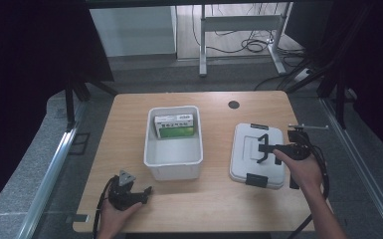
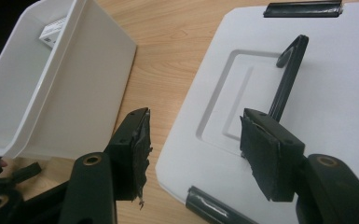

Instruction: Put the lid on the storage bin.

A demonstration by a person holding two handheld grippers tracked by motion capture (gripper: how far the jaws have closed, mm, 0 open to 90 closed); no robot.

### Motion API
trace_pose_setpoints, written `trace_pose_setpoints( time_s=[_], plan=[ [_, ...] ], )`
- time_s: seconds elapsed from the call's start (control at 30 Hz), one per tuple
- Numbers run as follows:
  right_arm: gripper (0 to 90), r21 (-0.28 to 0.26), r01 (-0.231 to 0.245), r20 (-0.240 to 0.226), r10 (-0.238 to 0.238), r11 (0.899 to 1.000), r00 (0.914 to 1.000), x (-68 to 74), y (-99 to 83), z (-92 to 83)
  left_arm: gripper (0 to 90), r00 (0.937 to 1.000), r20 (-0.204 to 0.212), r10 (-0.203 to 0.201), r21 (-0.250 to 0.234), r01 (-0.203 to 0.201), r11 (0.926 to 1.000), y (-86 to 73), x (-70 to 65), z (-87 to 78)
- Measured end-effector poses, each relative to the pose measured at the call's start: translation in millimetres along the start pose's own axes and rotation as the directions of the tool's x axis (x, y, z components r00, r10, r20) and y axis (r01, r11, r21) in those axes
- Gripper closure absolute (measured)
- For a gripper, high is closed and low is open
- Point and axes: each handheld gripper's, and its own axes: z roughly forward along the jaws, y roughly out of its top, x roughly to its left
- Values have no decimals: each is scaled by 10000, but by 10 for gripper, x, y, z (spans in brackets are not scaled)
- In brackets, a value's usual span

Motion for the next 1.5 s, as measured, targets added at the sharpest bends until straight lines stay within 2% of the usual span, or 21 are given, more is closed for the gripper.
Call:
trace_pose_setpoints(
  time_s=[0.2, 0.37, 0.57, 0.8, 1.03, 1.27, 1.5],
  plan=[
    [428, 350, -91, 428, 76, 9993, 9991, -17, 113, 120, 124, 10000, 24, 25, -1, -25, 10000, -2, 1, -2],
    [428, 476, -250, 553, 224, 9986, 9982, -20, 182, 168, 125, 10000, 44, 43, -7, -43, 10000, -5, -1, -5],
    [431, 627, -568, 980, 505, 9964, 9939, -33, 298, 223, 125, 10000, 47, 50, -5, -50, 10000, -6, -1, -5],
    [434, 936, -797, 1479, 653, 9924, 9868, -124, 386, 314, 124, 10000, 46, 46, -7, -46, 10000, -6, -2, -5],
    [449, 1342, -1053, 1738, 812, 9853, 9814, -178, 441, 406, 124, 10000, 54, 49, -7, -49, 10000, -5, -2, -4],
    [500, 1620, -1445, 2070, 1096, 9761, 9722, -255, 470, 493, 123, 10000, 69, 64, 0, -64, 10000, -4, -1, -4],
    [546, 1991, -1646, 2253, 1183, 9660, 9671, -297, 481, 557, 124, 10000, 72, 55, -12, -55, 10000, -4, -2, -3]
  ],
)
